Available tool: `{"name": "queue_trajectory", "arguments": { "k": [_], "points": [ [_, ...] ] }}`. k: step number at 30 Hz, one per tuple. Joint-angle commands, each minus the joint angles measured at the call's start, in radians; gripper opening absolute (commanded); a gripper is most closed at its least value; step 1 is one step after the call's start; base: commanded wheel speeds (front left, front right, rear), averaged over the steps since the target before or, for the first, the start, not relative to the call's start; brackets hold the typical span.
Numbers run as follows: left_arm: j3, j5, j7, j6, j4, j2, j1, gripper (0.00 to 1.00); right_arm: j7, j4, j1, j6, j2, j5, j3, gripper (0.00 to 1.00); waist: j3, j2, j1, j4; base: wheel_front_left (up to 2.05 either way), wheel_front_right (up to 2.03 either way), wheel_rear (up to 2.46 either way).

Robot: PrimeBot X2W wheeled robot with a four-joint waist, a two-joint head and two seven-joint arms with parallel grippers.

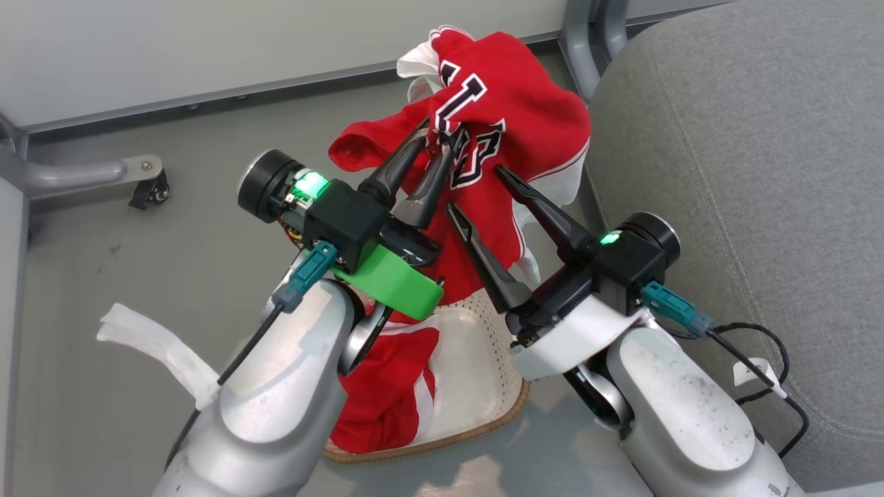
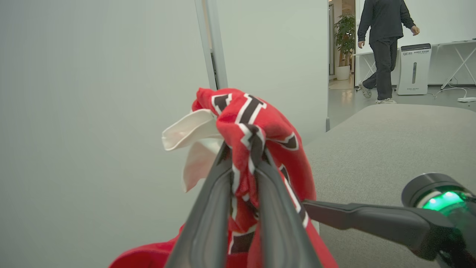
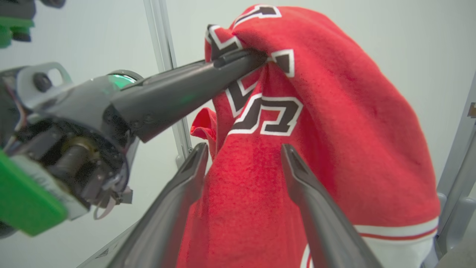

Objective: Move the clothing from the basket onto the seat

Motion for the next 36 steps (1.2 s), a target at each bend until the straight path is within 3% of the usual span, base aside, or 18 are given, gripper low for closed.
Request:
{"name": "queue_trajectory", "arguments": {
  "k": [1,8,17,28,29,30,36],
  "points": [
    [-0.001,-0.005,-0.001,0.0,-0.008,-0.007,-0.019,0.0,-0.005,0.011,-0.015,0.0,-0.004,0.005,0.0,1.0,0.01,0.0,0.0,0.009,0.0,0.0,0.0],
    [-0.036,-0.018,-0.001,0.02,-0.028,-0.019,-0.008,0.0,-0.004,0.091,-0.044,0.0,-0.004,-0.013,0.0,1.0,0.027,0.0,0.0,0.03,0.0,0.0,0.0],
    [-0.124,-0.088,-0.001,0.084,-0.083,-0.019,-0.016,0.0,-0.004,0.159,-0.067,0.0,-0.004,0.045,0.007,1.0,0.04,0.0,0.0,0.043,0.0,0.0,0.0],
    [-0.183,-0.127,-0.001,0.132,-0.105,-0.02,-0.021,0.0,-0.004,0.153,-0.074,0.0,-0.004,0.119,0.004,1.0,0.043,0.0,0.0,0.05,0.0,0.0,0.0],
    [-0.186,-0.127,-0.001,0.134,-0.105,-0.02,-0.02,0.0,-0.004,0.154,-0.069,0.0,-0.004,0.133,-0.001,0.1,0.042,0.0,0.0,0.051,0.0,0.0,0.0],
    [-0.189,-0.127,-0.001,0.136,-0.106,-0.02,-0.019,0.0,-0.004,0.156,-0.067,0.0,-0.004,0.133,-0.003,0.0,0.042,0.0,0.0,0.051,0.0,0.0,0.0],
    [-0.189,-0.127,-0.001,0.14,-0.094,-0.02,-0.011,0.0,-0.003,0.156,-0.056,0.0,-0.004,0.126,0.0,0.0,0.034,0.0,0.0,0.047,0.0,0.0,0.0]
  ]
}}
